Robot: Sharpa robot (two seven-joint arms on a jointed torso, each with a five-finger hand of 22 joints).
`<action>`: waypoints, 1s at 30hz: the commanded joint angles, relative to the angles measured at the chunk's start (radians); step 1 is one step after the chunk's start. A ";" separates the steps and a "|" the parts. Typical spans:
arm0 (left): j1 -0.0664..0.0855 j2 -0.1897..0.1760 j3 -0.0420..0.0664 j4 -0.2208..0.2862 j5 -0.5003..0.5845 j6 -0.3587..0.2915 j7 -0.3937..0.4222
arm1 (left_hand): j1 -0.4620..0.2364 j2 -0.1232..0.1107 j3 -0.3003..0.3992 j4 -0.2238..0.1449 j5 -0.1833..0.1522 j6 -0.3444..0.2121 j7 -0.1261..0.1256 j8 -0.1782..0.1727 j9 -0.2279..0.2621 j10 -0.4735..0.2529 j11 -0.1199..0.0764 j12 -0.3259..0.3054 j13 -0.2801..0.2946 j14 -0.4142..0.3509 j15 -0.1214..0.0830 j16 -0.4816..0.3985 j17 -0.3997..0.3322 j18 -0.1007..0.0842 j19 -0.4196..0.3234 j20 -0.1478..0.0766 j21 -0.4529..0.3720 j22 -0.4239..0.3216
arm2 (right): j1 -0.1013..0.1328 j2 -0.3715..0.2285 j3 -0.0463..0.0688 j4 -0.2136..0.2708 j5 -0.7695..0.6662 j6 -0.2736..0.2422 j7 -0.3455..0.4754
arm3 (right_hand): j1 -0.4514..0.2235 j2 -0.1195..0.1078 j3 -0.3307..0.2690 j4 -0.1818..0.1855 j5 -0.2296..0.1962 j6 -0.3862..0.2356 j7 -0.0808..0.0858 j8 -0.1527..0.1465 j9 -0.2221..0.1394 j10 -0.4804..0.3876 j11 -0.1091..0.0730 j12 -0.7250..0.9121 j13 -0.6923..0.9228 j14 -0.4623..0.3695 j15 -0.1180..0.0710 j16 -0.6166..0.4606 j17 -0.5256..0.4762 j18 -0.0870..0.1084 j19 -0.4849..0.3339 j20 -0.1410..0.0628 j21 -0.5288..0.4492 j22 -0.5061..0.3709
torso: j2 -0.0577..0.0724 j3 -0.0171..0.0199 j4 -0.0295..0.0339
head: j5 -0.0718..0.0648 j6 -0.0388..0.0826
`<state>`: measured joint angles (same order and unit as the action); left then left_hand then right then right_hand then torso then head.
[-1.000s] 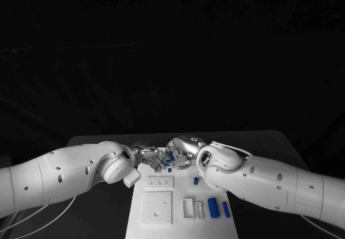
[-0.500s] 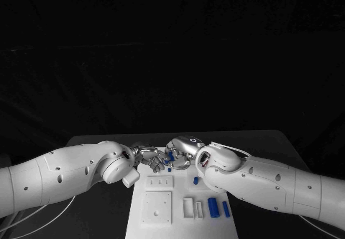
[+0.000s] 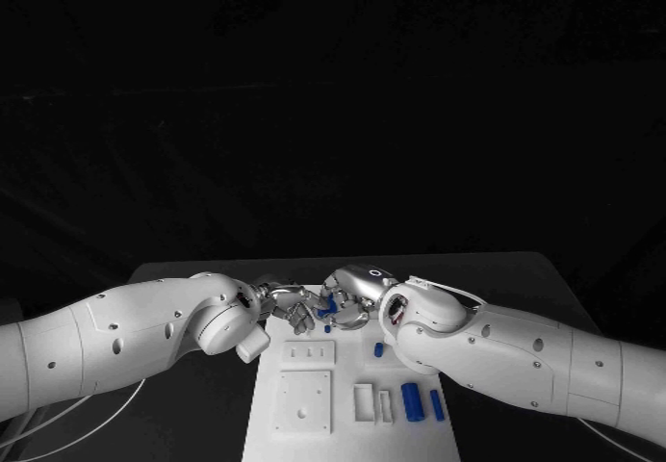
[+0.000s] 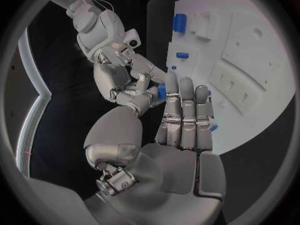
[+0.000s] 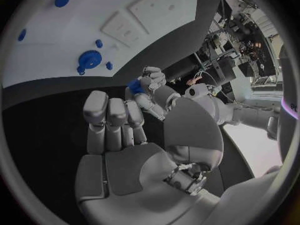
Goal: Assemble the parts on the task board
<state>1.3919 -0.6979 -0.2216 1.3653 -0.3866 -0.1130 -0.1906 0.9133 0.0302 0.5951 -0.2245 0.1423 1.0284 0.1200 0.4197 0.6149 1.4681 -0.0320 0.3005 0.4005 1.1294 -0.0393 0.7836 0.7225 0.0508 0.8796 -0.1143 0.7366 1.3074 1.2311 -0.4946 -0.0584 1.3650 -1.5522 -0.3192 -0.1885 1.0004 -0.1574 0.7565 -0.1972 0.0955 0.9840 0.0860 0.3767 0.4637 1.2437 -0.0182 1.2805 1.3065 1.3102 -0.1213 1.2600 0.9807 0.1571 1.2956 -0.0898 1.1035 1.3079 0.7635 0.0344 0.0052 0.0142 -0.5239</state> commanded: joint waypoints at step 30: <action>-0.002 -0.001 0.000 0.005 -0.177 -0.064 0.023 | 0.018 -0.038 0.023 -0.023 0.079 0.097 -0.079 -0.024 0.094 -0.025 -0.017 0.078 0.079 0.001 -0.014 0.043 0.012 -0.003 -0.003 -0.037 0.050 0.015 | -0.007 -0.047 -0.001 -0.015 0.087 -0.036 0.033 | -0.049 -0.092 -0.048 0.064 -0.001 -0.030 0.023 -0.051 -0.010 -0.099 0.014 -0.082 -0.056 -0.009 0.008 -0.023 0.000 0.105 -0.008 -0.020 -0.017 0.002 | 0.000 0.0010 -0.0005 | 0.004 -0.002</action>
<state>1.3909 -0.6997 -0.2217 1.3667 -0.4924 -0.1330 -0.1914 0.9225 -0.0050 0.6139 -0.2436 0.2164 1.0487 0.1104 0.4007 0.7084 1.4495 -0.0456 0.3755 0.4786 1.1328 -0.0502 0.8215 0.7342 0.0511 0.8795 -0.1142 0.7814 1.3080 1.2245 -0.5348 -0.0593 1.3469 -1.5038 -0.3424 -0.1824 0.9507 -0.2397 0.7157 -0.1324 0.0884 0.9664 0.1038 0.3308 0.4548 1.2025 -0.0267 1.2062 1.2560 1.3002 -0.1202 1.2420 0.9820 0.1614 1.2913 -0.1077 1.0916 1.3076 0.7634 0.0351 0.0049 0.0170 -0.5259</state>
